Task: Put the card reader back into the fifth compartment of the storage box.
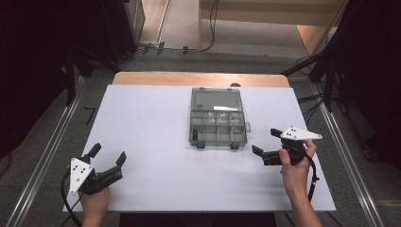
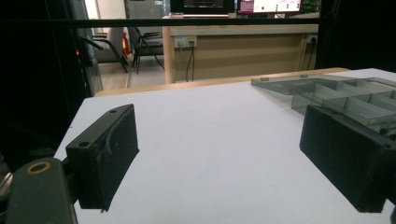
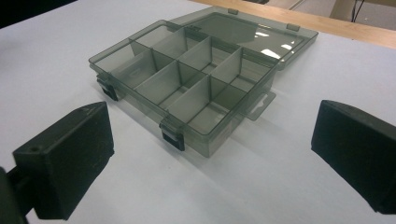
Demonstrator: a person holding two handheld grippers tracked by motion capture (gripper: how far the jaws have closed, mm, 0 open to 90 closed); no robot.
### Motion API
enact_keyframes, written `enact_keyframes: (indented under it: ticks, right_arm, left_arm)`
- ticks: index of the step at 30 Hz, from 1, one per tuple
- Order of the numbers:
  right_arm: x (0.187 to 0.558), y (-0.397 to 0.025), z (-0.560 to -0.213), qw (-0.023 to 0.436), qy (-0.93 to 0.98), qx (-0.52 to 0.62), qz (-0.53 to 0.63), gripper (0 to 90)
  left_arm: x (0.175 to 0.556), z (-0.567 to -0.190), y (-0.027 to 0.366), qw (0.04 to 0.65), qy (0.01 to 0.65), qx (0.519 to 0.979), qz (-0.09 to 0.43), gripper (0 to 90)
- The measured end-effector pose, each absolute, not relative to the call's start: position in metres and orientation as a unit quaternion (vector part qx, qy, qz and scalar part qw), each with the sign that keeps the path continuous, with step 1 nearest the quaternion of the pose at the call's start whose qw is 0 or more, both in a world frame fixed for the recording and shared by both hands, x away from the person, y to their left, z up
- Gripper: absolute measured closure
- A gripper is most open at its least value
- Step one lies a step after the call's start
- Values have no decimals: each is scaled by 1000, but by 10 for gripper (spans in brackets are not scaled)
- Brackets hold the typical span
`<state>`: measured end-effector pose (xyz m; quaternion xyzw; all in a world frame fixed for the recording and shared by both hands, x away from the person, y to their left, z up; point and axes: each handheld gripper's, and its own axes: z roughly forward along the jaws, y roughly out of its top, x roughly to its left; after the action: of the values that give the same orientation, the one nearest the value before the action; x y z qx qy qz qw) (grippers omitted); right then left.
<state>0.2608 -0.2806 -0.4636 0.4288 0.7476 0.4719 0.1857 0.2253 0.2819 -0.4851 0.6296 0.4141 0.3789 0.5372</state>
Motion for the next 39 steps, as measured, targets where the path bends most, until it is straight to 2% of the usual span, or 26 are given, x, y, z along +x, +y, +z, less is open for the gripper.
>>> enact_keyframes:
  ticks: [39]
  right_arm:
    - [222, -347, -503, 209, 715, 467, 476, 0]
  left_arm:
    - [225, -485, 282, 534, 413, 631, 381, 116]
